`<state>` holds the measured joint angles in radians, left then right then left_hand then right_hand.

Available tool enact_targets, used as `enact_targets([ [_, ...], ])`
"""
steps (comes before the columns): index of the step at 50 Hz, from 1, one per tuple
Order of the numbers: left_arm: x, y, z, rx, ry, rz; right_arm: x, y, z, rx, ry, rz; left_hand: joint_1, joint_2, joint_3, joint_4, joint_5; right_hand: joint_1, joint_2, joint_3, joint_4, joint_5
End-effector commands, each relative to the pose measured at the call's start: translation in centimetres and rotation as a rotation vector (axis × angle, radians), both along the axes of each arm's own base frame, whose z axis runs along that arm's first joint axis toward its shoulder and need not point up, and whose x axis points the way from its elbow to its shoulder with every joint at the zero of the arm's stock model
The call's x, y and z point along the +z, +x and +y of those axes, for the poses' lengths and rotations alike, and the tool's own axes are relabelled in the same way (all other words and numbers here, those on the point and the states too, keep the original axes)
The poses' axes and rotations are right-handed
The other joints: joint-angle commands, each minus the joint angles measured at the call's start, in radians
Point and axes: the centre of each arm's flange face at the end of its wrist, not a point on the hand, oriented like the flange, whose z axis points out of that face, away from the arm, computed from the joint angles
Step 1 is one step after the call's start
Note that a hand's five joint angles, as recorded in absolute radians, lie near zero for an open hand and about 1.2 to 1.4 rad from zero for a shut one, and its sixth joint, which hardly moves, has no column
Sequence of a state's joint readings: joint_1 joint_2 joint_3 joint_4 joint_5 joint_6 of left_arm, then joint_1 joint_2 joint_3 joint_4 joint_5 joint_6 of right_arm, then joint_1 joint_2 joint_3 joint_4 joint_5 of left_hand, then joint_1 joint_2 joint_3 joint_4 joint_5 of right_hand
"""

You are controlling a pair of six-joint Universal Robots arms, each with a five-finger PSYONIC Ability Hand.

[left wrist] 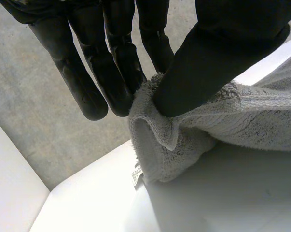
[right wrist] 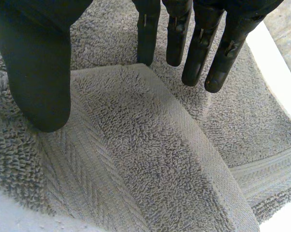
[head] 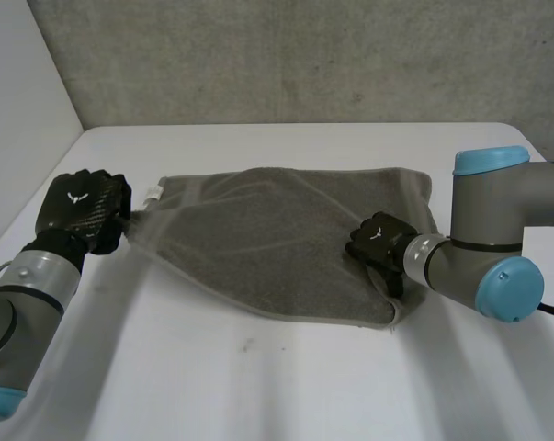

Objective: Fold the laundry

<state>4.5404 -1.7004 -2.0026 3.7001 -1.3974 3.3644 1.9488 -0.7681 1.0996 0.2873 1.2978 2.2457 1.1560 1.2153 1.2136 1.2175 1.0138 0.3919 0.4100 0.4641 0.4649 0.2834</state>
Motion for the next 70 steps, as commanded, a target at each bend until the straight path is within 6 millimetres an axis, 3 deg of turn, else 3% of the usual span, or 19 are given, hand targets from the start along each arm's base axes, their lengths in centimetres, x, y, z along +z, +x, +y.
enact_targets([
  [1, -0.2, 0.0, 0.2, -0.001, 0.006, -0.002, -0.4, -0.1, 0.0, -0.015, -0.015, 0.037, 0.24, 0.181, 0.183, 0.179, 0.208, 0.163, 0.145, 0.091, 0.09, 0.097],
  [6, -0.2, 0.1, 0.1, 0.0, 0.006, -0.002, -0.4, -0.2, 0.0, -0.016, -0.02, 0.045, 0.24, 0.181, 0.183, 0.179, 0.208, 0.386, 0.368, 0.314, 0.313, 0.32],
  [11, -0.2, 0.0, 0.1, 0.0, 0.007, -0.002, 0.8, -0.3, -0.5, -0.038, -0.074, 0.021, 0.24, 0.181, 0.183, 0.179, 0.208, 0.784, 0.766, 0.712, 0.711, 0.718],
  [13, -0.2, 0.0, 0.2, 0.0, 0.006, -0.002, 1.1, -0.3, -0.5, -0.046, -0.089, 0.018, 0.24, 0.181, 0.183, 0.179, 0.208, 0.835, 0.817, 0.762, 0.762, 0.769],
  [25, -0.2, 0.0, 0.2, 0.0, 0.007, -0.002, 0.6, -1.2, -0.3, -0.078, -0.093, 0.029, 0.24, 0.181, 0.183, 0.179, 0.208, 0.671, 0.653, 0.598, 0.598, 0.605],
  [36, -0.2, 0.1, 0.1, 0.002, 0.006, -0.005, 1.3, -1.6, 0.3, -0.083, -0.097, 0.031, 0.24, 0.181, 0.183, 0.179, 0.208, 0.559, 0.541, 0.487, 0.486, 0.493],
  [39, -0.2, 0.1, 0.1, 0.002, 0.005, -0.005, 1.9, -1.7, 0.8, -0.082, -0.101, 0.028, 0.24, 0.181, 0.183, 0.179, 0.208, 0.674, 0.656, 0.601, 0.601, 0.608],
  [41, -0.2, 0.2, 0.1, 0.006, 0.009, -0.007, 2.7, -2.3, 1.0, -0.092, -0.115, 0.031, 0.24, 0.181, 0.183, 0.179, 0.208, 1.003, 0.985, 0.931, 0.93, 0.937],
  [42, -0.2, 0.2, 0.1, 0.006, 0.009, -0.007, 2.7, -2.3, 1.0, -0.092, -0.115, 0.031, 0.24, 0.181, 0.183, 0.179, 0.208, 1.004, 0.986, 0.932, 0.931, 0.938],
  [45, -0.1, 0.2, 0.2, 0.008, 0.015, -0.011, 4.0, -4.8, 1.0, -0.177, -0.127, 0.046, 0.24, 0.181, 0.183, 0.179, 0.208, 1.004, 0.986, 0.932, 0.931, 0.938],
  [48, 0.6, 0.3, 0.6, 0.009, 0.022, -0.014, 4.4, -5.7, 1.4, -0.207, -0.125, 0.056, 0.24, 0.181, 0.183, 0.179, 0.208, 1.004, 0.986, 0.932, 0.931, 0.938],
  [56, 3.7, 3.0, 2.1, 0.097, 0.053, -0.082, 8.5, -12.1, 4.0, -0.382, -0.172, 0.065, 0.24, 0.181, 0.183, 0.179, 0.208, 1.004, 0.986, 0.932, 0.931, 0.938],
  [59, 3.9, 3.3, 2.8, 0.101, 0.075, -0.12, 9.0, -13.3, 5.8, -0.398, -0.156, 0.103, 0.24, 0.181, 0.183, 0.179, 0.208, 1.004, 0.986, 0.932, 0.931, 0.938],
  [62, 4.1, 3.5, 4.7, 0.089, 0.122, -0.219, 9.0, -13.8, 6.9, -0.392, -0.125, 0.141, 0.24, 0.181, 0.183, 0.179, 0.208, 1.004, 0.986, 0.932, 0.931, 0.938],
  [64, 3.7, 3.7, 6.6, 0.062, 0.202, -0.344, 8.9, -15.0, 8.8, -0.371, -0.053, 0.236, 0.24, 0.181, 0.183, 0.179, 0.208, 1.004, 0.986, 0.932, 0.931, 0.938],
  [70, 2.3, 3.6, 8.7, 0.0, 0.315, -0.462, 8.7, -16.1, 9.9, -0.336, 0.014, 0.308, 0.24, 0.181, 0.183, 0.179, 0.208, 1.004, 0.986, 0.932, 0.931, 0.938],
])
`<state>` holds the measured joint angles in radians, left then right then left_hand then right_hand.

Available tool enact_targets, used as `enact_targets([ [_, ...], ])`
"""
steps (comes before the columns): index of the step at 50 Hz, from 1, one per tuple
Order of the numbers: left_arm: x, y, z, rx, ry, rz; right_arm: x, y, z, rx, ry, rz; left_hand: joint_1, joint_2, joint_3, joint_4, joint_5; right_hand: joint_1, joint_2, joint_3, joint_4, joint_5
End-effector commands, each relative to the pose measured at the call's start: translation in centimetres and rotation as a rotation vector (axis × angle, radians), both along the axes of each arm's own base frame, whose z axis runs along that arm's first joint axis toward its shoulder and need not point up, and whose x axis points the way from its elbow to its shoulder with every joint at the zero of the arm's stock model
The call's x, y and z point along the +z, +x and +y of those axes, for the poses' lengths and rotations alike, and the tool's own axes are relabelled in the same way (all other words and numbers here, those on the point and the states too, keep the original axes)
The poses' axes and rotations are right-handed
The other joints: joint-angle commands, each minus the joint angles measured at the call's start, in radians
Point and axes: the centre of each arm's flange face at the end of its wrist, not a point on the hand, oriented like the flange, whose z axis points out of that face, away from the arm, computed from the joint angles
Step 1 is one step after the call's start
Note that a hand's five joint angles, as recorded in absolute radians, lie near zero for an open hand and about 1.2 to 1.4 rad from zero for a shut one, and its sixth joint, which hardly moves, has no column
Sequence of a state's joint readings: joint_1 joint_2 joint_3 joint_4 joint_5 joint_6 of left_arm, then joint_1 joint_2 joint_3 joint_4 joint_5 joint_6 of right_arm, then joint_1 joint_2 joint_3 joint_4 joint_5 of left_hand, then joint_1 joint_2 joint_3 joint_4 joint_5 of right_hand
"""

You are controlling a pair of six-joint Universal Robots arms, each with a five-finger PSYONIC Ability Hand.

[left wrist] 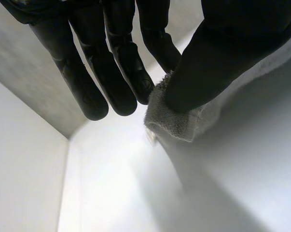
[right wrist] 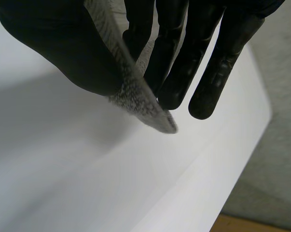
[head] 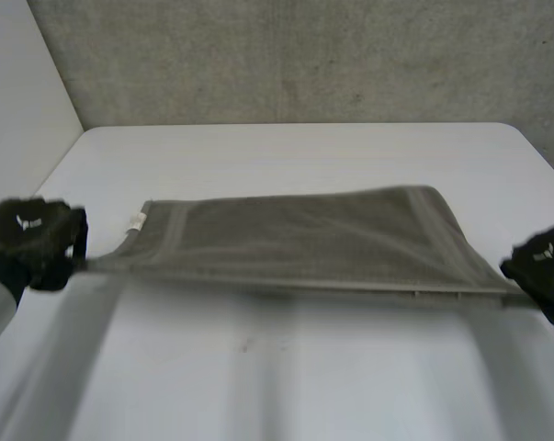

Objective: Fold the laundry

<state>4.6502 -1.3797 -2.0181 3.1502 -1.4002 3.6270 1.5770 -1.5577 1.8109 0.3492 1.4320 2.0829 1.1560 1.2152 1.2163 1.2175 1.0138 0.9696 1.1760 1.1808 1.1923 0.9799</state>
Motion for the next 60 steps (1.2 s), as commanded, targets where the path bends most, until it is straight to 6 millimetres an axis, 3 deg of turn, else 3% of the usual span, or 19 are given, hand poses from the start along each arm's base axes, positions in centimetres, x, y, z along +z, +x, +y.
enact_targets([
  [1, -1.8, -0.2, 3.3, -0.08, 0.171, -0.179, -0.2, -1.3, 2.0, 0.049, 0.121, 0.079, 0.24, 0.181, 0.18, 0.179, 0.208, 0.427, 0.22, 0.215, 0.204, 0.242],
  [6, -3.0, -0.4, 2.2, -0.086, 0.156, -0.183, -0.8, -0.9, 1.5, 0.082, 0.122, 0.037, 0.24, 0.181, 0.18, 0.179, 0.208, 0.427, 0.22, 0.215, 0.204, 0.242],
  [8, -4.7, -0.9, 1.3, -0.108, 0.21, -0.201, -2.7, -0.8, 0.5, 0.091, 0.181, 0.024, 0.24, 0.181, 0.18, 0.179, 0.208, 0.427, 0.22, 0.215, 0.204, 0.242],
  [14, -5.5, -1.9, -0.5, -0.136, 0.215, -0.19, -3.4, -0.3, -1.7, 0.09, 0.132, 0.032, 0.24, 0.181, 0.18, 0.179, 0.208, 0.427, 0.22, 0.215, 0.204, 0.242],
  [17, -6.0, -2.7, -2.6, -0.148, 0.196, -0.183, -3.6, 1.1, -3.3, 0.102, 0.078, 0.023, 0.24, 0.181, 0.18, 0.179, 0.208, 0.427, 0.22, 0.215, 0.204, 0.242],
  [19, -5.9, -4.0, -4.9, -0.164, 0.149, -0.161, -4.1, 2.3, -5.5, 0.087, 0.024, 0.016, 0.24, 0.181, 0.18, 0.179, 0.208, 0.427, 0.22, 0.215, 0.204, 0.242],
  [20, -5.9, -4.0, -4.9, -0.164, 0.149, -0.16, -4.1, 2.3, -5.5, 0.086, 0.023, 0.016, 0.24, 0.181, 0.18, 0.179, 0.208, 0.427, 0.22, 0.215, 0.204, 0.242],
  [22, -5.7, -5.1, -7.4, -0.148, 0.111, -0.131, -4.5, 3.3, -7.5, 0.057, -0.031, 0.006, 0.24, 0.181, 0.18, 0.179, 0.208, 0.427, 0.22, 0.215, 0.204, 0.242],
  [23, -5.7, -5.1, -7.4, -0.147, 0.11, -0.131, -4.5, 3.3, -7.5, 0.057, -0.031, 0.006, 0.24, 0.181, 0.18, 0.179, 0.208, 0.427, 0.22, 0.215, 0.204, 0.242],
  [25, -5.6, -5.8, -10.3, -0.094, 0.073, -0.113, -5.1, 4.2, -9.6, 0.04, -0.089, -0.005, 0.24, 0.181, 0.18, 0.179, 0.208, 0.427, 0.22, 0.215, 0.204, 0.242],
  [36, -7.6, -7.2, -16.5, -0.007, 0.011, -0.124, -6.9, 6.9, -15.3, 0.063, -0.315, -0.04, 0.24, 0.181, 0.18, 0.179, 0.208, 0.427, 0.22, 0.215, 0.204, 0.242],
  [41, -8.8, -7.6, -17.2, -0.018, 0.014, -0.118, -8.2, 7.8, -16.2, 0.074, -0.343, -0.036, 0.24, 0.181, 0.18, 0.179, 0.208, 0.355, 0.149, 0.144, 0.132, 0.17],
  [42, -9.0, -7.8, -17.3, -0.021, 0.009, -0.12, -8.7, 8.1, -16.1, 0.072, -0.338, -0.034, 0.24, 0.181, 0.18, 0.179, 0.208, -0.163, -0.369, -0.374, -0.386, -0.348],
  [43, -9.0, -7.8, -17.3, -0.021, 0.009, -0.12, -8.7, 8.1, -16.1, 0.072, -0.338, -0.034, 0.24, 0.181, 0.18, 0.179, 0.208, -0.168, -0.375, -0.379, -0.391, -0.353],
  [44, -9.0, -8.1, -17.2, -0.028, -0.003, -0.117, -9.0, 8.3, -15.9, 0.068, -0.332, -0.028, -0.5, -0.56, -0.561, -0.562, -0.533, -0.581, -0.787, -0.792, -0.804, -0.766],
  [45, -9.0, -8.5, -17.1, -0.036, -0.017, -0.115, -9.1, 8.3, -15.9, 0.048, -0.332, -0.024, -0.981, -1.041, -1.042, -1.043, -1.014, -0.795, -1.001, -1.006, -1.018, -0.98],
  [51, -8.1, -9.1, -16.9, -0.048, -0.056, -0.107, -8.1, 8.0, -15.8, -0.005, -0.356, -0.02, -0.981, -1.041, -1.042, -1.043, -1.014, -0.795, -1.001, -1.006, -1.018, -0.98],
  [53, -6.2, -9.0, -16.6, -0.041, -0.094, -0.09, -5.8, 7.7, -15.4, -0.03, -0.388, -0.071, -0.981, -1.041, -1.042, -1.043, -1.014, -0.795, -1.001, -1.006, -1.018, -0.98],
  [60, -2.4, -7.9, -14.8, -0.02, -0.138, -0.04, -1.8, 7.0, -13.0, -0.075, -0.403, -0.245, -0.981, -1.041, -1.042, -1.043, -1.014, -0.795, -1.001, -1.006, -1.018, -0.98],
])
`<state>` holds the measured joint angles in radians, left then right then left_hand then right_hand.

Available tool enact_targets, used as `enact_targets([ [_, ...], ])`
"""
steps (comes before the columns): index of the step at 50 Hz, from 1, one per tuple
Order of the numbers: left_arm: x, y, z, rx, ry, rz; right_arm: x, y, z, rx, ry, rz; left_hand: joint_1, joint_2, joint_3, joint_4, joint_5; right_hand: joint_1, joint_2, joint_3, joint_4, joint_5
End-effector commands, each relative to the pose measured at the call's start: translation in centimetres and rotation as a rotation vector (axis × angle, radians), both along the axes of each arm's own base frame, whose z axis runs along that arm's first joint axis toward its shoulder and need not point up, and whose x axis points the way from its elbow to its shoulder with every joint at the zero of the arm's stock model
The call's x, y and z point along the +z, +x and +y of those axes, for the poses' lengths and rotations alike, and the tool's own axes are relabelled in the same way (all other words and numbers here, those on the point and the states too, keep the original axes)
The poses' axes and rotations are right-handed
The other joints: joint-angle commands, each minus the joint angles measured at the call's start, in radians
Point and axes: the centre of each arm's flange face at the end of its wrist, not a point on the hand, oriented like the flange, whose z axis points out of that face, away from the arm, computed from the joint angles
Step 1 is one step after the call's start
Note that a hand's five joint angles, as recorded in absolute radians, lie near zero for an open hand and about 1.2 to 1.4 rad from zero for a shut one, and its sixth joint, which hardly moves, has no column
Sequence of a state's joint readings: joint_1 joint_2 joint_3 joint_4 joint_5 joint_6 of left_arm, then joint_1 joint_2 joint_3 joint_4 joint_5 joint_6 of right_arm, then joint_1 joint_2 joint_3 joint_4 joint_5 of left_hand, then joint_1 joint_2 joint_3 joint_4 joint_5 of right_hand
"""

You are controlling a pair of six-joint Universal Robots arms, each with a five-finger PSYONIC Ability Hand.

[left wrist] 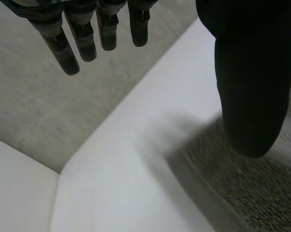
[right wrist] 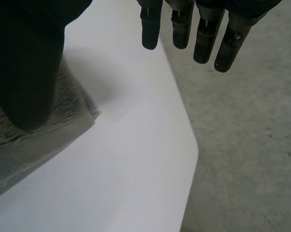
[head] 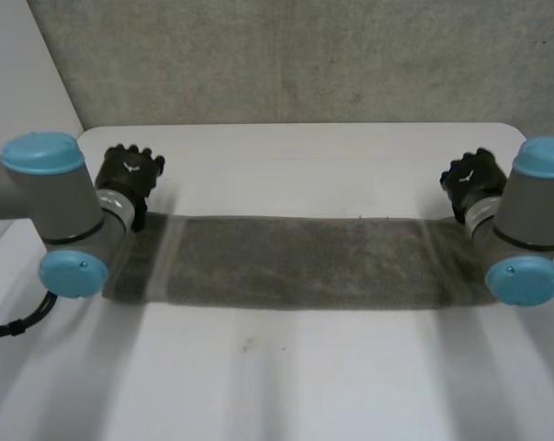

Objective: Fold the laundry

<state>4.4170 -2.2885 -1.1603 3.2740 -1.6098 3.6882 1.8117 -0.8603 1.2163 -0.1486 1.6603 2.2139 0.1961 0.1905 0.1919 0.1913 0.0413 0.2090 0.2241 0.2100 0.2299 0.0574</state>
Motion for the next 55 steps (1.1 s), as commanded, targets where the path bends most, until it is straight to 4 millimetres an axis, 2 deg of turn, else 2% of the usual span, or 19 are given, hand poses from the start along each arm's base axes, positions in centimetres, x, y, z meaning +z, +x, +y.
enact_targets([
  [1, 4.4, 1.3, 2.6, 0.019, -0.046, 0.073, 5.1, -0.8, 3.3, 0.003, -0.018, -0.208, -0.022, -0.016, -0.017, -0.017, -0.041, -0.034, -0.05, -0.036, -0.055, -0.057],
  [2, 4.4, 1.3, 2.6, 0.019, -0.046, 0.073, 5.1, -0.8, 3.3, 0.003, -0.018, -0.208, -0.022, -0.016, -0.017, -0.017, -0.041, -0.034, -0.05, -0.036, -0.055, -0.057],
  [4, 5.0, 2.0, 4.5, 0.028, -0.03, 0.124, 4.8, -1.5, 5.1, 0.043, 0.09, -0.246, -0.022, -0.016, -0.017, -0.017, -0.041, -0.034, -0.05, -0.036, -0.055, -0.057],
  [7, 5.0, 2.3, 5.6, 0.033, -0.02, 0.15, 4.4, -2.6, 5.8, 0.039, 0.161, -0.261, -0.022, -0.016, -0.017, -0.017, -0.041, -0.034, -0.05, -0.036, -0.055, -0.057],
  [9, 4.5, 2.8, 7.5, 0.036, -0.01, 0.207, 3.3, -4.4, 7.1, 0.015, 0.314, -0.283, -0.022, -0.016, -0.017, -0.017, -0.041, -0.034, -0.05, -0.036, -0.055, -0.057],
  [12, 3.5, 3.1, 9.0, 0.033, -0.012, 0.253, 2.2, -5.5, 8.3, -0.008, 0.429, -0.312, -0.022, -0.016, -0.017, -0.017, -0.041, -0.034, -0.049, -0.035, -0.055, -0.057],
  [16, 3.0, 3.3, 10.0, 0.019, -0.04, 0.286, 0.9, -6.7, 8.5, -0.041, 0.456, -0.342, -0.022, -0.016, -0.017, -0.017, -0.041, 0.084, 0.069, 0.083, 0.064, 0.062],
  [23, 1.5, 3.8, 10.7, 0.017, -0.089, 0.305, -1.1, -8.2, 8.1, -0.06, 0.396, -0.362, -0.022, -0.016, -0.017, -0.017, -0.041, 0.281, 0.266, 0.28, 0.26, 0.258],
  [34, 2.0, 3.8, 11.0, 0.011, -0.108, 0.311, -3.0, -8.4, 7.4, -0.055, 0.341, -0.361, -0.022, -0.016, -0.017, -0.017, -0.041, 0.448, 0.433, 0.447, 0.428, 0.426],
  [36, 2.0, 3.8, 11.0, 0.011, -0.106, 0.31, -3.0, -8.4, 7.2, -0.05, 0.317, -0.353, -0.022, -0.016, -0.017, -0.017, -0.041, 0.565, 0.55, 0.564, 0.544, 0.542],
  [37, 1.9, 3.8, 11.1, 0.012, -0.104, 0.311, -3.0, -8.5, 7.1, -0.05, 0.306, -0.353, -0.022, -0.016, -0.017, -0.017, -0.041, 0.746, 0.731, 0.745, 0.725, 0.723],
  [38, 1.9, 3.8, 11.1, 0.012, -0.104, 0.311, -3.0, -8.5, 7.1, -0.05, 0.306, -0.353, -0.022, -0.016, -0.017, -0.017, -0.041, 0.748, 0.733, 0.747, 0.727, 0.725],
  [39, 1.9, 3.7, 11.1, 0.009, -0.104, 0.311, -2.8, -8.8, 6.7, -0.061, 0.285, -0.347, -0.022, -0.016, -0.017, -0.017, -0.041, 1.129, 1.114, 1.128, 1.108, 1.106],
  [40, 1.9, 3.7, 11.1, 0.007, -0.105, 0.312, -2.7, -9.5, 6.1, -0.081, 0.259, -0.344, -0.022, -0.016, -0.017, -0.017, -0.041, 1.187, 1.172, 1.186, 1.166, 1.164],
  [46, 2.0, 3.7, 11.1, 0.007, -0.106, 0.312, -1.9, -11.7, 4.4, -0.159, 0.159, -0.272, -0.022, -0.016, -0.017, -0.017, -0.041, 1.187, 1.172, 1.186, 1.166, 1.164],
  [48, 2.0, 3.8, 11.1, 0.01, -0.107, 0.312, -1.5, -13.8, 3.4, -0.25, 0.1, -0.128, -0.022, -0.016, -0.017, -0.017, -0.041, 1.187, 1.172, 1.186, 1.166, 1.164],
  [49, 2.0, 3.8, 11.1, 0.01, -0.107, 0.312, -1.5, -13.8, 3.4, -0.251, 0.1, -0.127, -0.022, -0.016, -0.017, -0.017, -0.041, 1.187, 1.172, 1.186, 1.166, 1.164],
  [51, 2.0, 3.8, 11.1, 0.011, -0.109, 0.311, -0.8, -17.1, 2.7, -0.364, 0.062, 0.032, -0.022, -0.016, -0.017, -0.017, -0.041, 1.187, 1.172, 1.186, 1.166, 1.164],
  [55, 2.1, 3.8, 11.1, 0.011, -0.11, 0.313, -0.2, -18.1, 2.2, -0.384, 0.028, 0.123, -0.022, -0.016, -0.017, -0.017, -0.041, 1.187, 1.172, 1.186, 1.166, 1.164],
])
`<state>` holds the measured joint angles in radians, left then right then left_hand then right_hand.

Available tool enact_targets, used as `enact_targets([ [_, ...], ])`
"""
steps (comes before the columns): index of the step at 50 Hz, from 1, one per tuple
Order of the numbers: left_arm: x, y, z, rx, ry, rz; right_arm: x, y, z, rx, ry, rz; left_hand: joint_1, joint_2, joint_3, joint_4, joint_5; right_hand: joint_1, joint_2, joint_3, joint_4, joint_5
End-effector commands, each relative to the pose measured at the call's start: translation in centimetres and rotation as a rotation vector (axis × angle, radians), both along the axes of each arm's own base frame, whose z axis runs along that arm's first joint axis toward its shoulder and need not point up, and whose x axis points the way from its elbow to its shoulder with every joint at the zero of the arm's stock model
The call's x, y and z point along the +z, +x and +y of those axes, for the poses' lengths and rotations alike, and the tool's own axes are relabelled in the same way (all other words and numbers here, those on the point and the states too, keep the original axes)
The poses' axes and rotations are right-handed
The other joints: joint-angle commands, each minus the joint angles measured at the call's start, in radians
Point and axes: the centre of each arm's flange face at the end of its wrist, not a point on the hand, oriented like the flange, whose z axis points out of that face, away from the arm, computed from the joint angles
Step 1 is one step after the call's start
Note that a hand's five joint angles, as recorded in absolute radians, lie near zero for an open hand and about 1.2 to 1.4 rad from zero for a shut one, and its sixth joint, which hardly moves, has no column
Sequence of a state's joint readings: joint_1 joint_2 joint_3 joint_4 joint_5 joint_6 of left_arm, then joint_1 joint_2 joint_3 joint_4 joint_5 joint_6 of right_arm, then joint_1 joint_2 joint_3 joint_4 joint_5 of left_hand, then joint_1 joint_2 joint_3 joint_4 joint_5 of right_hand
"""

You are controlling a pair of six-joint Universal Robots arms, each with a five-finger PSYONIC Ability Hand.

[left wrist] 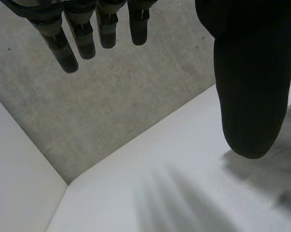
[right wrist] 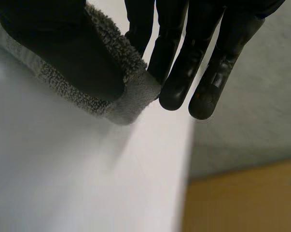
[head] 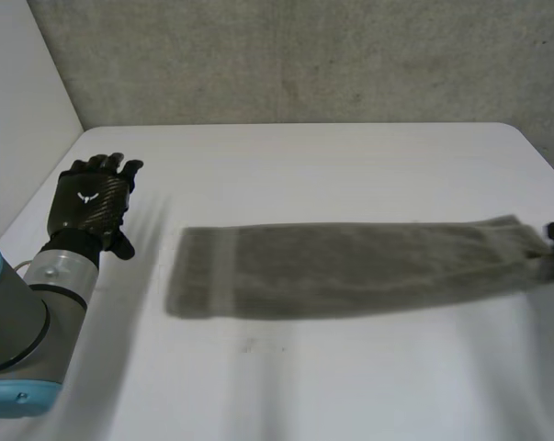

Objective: Fold the laundry

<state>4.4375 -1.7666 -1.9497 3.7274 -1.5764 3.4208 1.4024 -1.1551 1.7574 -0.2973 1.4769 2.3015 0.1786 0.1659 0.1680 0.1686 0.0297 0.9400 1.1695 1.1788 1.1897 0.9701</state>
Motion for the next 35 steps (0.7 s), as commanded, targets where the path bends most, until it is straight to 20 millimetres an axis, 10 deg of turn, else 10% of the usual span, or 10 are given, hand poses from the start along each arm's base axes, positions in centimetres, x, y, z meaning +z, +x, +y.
enact_targets([
  [1, 0.1, 0.0, 0.0, 0.001, -0.003, 0.001, 1.8, -3.2, -1.4, -0.088, -0.058, 0.261, -0.004, 0.009, 0.007, 0.006, -0.03, 0.456, 0.227, 0.217, 0.207, 0.252],
  [10, 0.2, 0.0, 0.0, 0.001, -0.007, 0.002, 7.6, 8.0, 1.9, 0.278, -0.28, 0.033, -0.004, 0.009, 0.007, 0.006, -0.03, 0.456, 0.227, 0.217, 0.207, 0.252],
  [18, 0.3, 0.0, 0.0, 0.001, -0.009, 0.002, 5.5, 23.0, 12.9, 0.887, -0.228, -0.076, -0.004, 0.009, 0.007, 0.006, -0.03, 0.456, 0.227, 0.217, 0.207, 0.252],
  [29, 0.1, -0.1, 0.2, -0.005, -0.003, 0.001, -2.1, 28.7, 18.6, 1.136, -0.075, 0.011, -0.004, 0.009, 0.007, 0.006, -0.03, 0.456, 0.227, 0.217, 0.207, 0.252],
  [31, -0.2, -0.1, 0.3, -0.005, 0.003, -0.002, -2.5, 28.9, 18.5, 1.129, -0.067, 0.008, -0.004, 0.009, 0.007, 0.006, -0.03, -0.275, -0.505, -0.514, -0.525, -0.48],
  [35, -0.3, -0.1, 0.4, -0.007, 0.006, -0.003, -1.5, 28.6, 18.0, 1.076, -0.084, -0.012, -0.004, 0.009, 0.007, 0.006, -0.03, -0.765, -0.995, -1.004, -1.015, -0.97],
])
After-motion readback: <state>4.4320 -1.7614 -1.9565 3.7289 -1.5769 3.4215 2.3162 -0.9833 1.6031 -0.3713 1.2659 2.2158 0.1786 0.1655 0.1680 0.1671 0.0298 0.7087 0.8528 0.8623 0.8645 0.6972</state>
